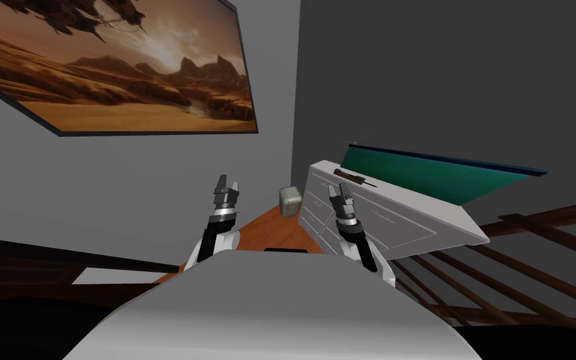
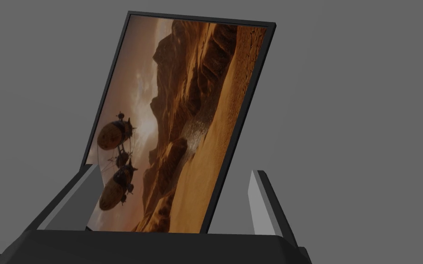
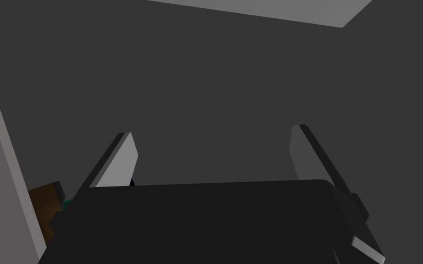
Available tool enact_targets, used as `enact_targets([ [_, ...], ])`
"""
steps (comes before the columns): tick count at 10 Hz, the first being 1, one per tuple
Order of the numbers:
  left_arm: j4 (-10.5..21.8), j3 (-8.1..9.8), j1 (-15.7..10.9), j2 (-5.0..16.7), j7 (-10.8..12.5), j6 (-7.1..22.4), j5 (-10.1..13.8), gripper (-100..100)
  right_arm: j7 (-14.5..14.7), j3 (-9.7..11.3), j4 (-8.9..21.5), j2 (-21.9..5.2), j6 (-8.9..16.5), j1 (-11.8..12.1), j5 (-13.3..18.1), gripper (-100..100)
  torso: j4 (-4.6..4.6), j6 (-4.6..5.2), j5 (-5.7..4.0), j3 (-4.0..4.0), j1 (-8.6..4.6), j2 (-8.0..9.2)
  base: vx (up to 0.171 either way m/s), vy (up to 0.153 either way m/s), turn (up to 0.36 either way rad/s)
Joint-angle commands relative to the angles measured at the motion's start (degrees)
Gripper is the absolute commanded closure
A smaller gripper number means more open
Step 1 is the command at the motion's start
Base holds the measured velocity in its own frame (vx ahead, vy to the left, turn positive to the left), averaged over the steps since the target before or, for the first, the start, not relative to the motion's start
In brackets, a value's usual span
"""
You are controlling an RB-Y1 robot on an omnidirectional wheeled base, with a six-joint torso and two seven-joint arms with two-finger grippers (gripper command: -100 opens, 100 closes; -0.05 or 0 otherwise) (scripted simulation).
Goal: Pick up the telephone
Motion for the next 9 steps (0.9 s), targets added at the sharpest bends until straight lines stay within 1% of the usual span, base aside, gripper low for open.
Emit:
enact_targets([
  [1, 0.0, 0.00, 0.0, 0.0, 0.0, 0.0, 0.0, 0, 0.0, 0.0, 0.0, 0.0, 0.0, 0.0, 0.0, -100, 0.00, 0.00, 0.00, 0.00, 0.00, 0.00, 0.005, 0.006, 0.018],
  [5, 0.0, 0.00, 0.0, 0.0, 0.0, 0.0, 0.0, 0, 0.0, 0.0, 0.0, 0.0, 0.0, 0.0, 0.0, -100, 0.00, 0.01, 0.00, 0.01, -0.03, 0.02, -0.002, -0.002, -0.007],
  [9, 0.0, 0.01, 0.0, 0.0, 0.0, 0.0, 0.0, 0, -0.7, -2.2, 1.8, -6.6, -3.0, -1.3, 4.4, -100, 0.03, 0.03, -0.05, 0.09, -0.21, 0.16, -0.032, -0.037, -0.111],
])
